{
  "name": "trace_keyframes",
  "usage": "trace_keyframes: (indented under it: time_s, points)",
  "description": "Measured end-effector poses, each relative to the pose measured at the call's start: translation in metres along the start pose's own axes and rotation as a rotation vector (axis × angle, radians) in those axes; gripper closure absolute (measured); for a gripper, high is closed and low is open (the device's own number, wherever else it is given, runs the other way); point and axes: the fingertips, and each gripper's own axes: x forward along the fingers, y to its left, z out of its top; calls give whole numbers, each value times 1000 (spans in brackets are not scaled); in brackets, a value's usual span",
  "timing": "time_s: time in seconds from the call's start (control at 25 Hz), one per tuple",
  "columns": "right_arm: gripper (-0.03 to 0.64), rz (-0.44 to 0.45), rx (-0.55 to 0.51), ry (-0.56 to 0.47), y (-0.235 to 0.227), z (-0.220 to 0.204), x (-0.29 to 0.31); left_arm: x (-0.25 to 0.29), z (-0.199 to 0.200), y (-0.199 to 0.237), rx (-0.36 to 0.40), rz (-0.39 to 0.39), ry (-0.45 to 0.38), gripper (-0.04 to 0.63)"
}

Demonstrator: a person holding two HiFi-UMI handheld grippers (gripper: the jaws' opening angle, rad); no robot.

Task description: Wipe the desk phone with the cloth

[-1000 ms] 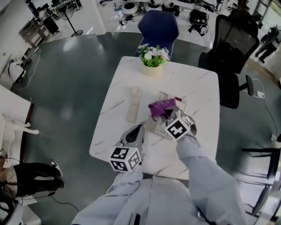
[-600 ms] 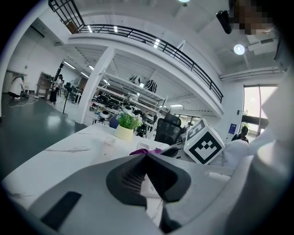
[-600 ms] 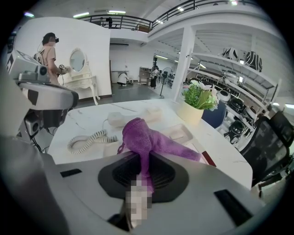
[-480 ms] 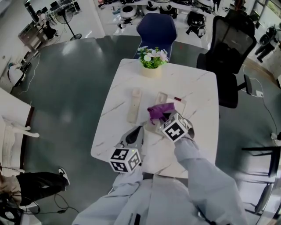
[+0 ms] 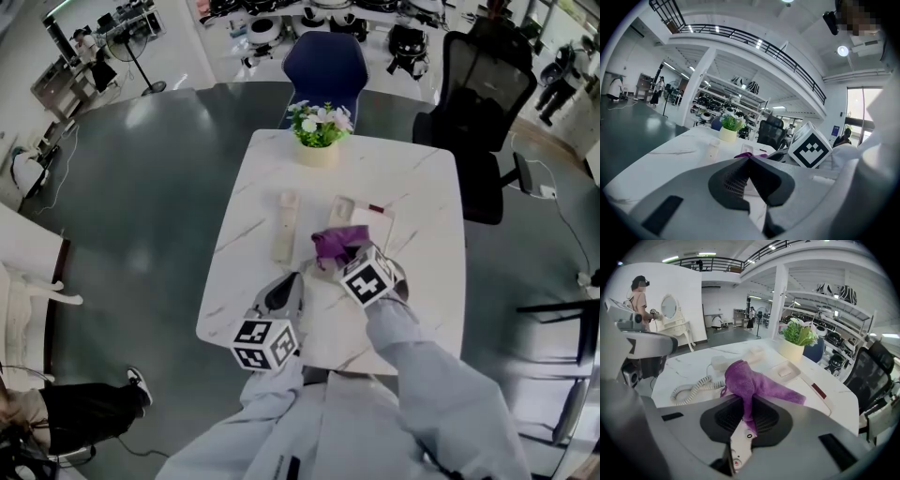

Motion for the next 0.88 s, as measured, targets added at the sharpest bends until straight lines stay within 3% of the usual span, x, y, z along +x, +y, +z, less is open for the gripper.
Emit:
trace_keyframes:
  time_s: [0.88]
  points:
    - [581,8,55,-23,32,-5,-7,-15,-10,5,17,-31,21,597]
